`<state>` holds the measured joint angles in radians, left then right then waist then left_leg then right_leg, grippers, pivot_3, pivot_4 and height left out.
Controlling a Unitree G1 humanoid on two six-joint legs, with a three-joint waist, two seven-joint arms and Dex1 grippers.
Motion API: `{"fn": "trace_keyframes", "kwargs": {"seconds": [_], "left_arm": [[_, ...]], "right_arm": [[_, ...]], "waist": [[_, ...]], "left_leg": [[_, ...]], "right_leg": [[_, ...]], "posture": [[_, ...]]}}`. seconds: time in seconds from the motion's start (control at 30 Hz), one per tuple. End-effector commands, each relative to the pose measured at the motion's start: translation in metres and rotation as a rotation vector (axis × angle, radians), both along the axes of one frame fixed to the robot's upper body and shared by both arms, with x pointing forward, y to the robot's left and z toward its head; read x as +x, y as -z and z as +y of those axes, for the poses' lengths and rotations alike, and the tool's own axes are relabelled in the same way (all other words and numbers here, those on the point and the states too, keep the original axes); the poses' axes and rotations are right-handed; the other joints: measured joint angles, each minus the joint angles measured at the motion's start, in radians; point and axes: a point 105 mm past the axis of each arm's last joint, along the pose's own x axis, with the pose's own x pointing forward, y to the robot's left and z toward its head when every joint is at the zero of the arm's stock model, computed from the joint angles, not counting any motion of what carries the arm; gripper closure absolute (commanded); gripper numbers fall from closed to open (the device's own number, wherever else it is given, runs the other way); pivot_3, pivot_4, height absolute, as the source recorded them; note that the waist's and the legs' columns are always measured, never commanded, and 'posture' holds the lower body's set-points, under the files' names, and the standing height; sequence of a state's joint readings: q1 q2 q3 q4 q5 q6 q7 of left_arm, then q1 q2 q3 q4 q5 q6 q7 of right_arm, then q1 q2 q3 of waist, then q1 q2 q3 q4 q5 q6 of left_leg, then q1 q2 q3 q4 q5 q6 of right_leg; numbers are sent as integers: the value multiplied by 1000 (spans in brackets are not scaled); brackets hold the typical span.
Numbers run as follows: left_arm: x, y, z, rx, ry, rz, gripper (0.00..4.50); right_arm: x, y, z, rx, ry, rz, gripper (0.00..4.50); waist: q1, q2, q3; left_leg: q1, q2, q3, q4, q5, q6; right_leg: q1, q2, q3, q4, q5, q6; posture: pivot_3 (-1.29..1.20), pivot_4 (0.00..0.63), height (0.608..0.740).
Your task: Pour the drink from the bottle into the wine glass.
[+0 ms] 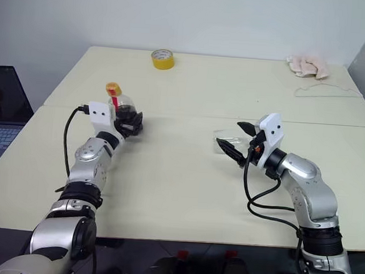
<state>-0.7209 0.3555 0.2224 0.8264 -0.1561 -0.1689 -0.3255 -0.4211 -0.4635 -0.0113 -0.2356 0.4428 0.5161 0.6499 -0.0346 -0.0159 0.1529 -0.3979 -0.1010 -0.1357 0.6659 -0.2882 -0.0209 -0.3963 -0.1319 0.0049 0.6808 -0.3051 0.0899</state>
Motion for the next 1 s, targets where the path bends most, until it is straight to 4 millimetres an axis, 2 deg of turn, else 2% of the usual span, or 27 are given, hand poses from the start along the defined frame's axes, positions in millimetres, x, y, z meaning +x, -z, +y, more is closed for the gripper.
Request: {"fn": "trace_keyframes", "kwargs": {"seconds": [0.03, 0.17, 0.5, 0.67, 0.77, 0.9, 1.0], "left_arm": [[1, -8, -4, 16, 16, -37, 1678], [-1, -4, -3, 13, 11, -29, 2333], [-5, 0, -5, -14, 21, -33, 2460], [-11, -2, -32, 12, 113, -59, 2577], [-18, -1, -57, 35, 194, -68, 2661], [-34, 13, -84, 3, 275, -40, 2748], [-43, 19, -96, -26, 291, -21, 2821]], "right_arm": [[-2, -13, 2, -9, -9, -59, 0], [-2, -13, 1, -11, -9, -61, 0], [-2, -17, 4, -8, -20, -70, 0], [-7, -30, 12, 7, -62, -90, 0], [-10, -41, 20, 15, -95, -102, 0], [-12, -46, 36, -16, -116, -102, 0], [-11, -45, 46, -25, -118, -96, 0]], "waist": [[0, 0, 0], [0, 0, 0], [-1, 0, 0], [1, 0, 0], [3, 0, 0], [5, 0, 0], [5, 0, -1]], "left_leg": [[0, 0, 0, 0, 0, 0], [0, 0, 0, 0, 0, 0], [0, 0, 0, 0, 0, 0], [0, 0, 0, 0, 0, 0], [-1, 0, -1, 1, 0, 0], [-1, -1, -2, 1, 0, 0], [-1, -1, -2, 1, 0, 0]], "right_leg": [[0, 0, 0, 0, 0, 0], [0, 0, 0, 0, 0, 0], [0, 0, 0, 0, 0, 0], [0, 0, 0, 0, 0, 0], [0, -1, 0, 0, 0, 0], [1, -1, -1, 0, 0, 0], [1, -1, -1, 0, 0, 0]], "posture": [[0, 150, 740], [0, 150, 740], [0, 150, 740], [0, 150, 740], [0, 150, 740], [0, 150, 740], [0, 150, 740]]}}
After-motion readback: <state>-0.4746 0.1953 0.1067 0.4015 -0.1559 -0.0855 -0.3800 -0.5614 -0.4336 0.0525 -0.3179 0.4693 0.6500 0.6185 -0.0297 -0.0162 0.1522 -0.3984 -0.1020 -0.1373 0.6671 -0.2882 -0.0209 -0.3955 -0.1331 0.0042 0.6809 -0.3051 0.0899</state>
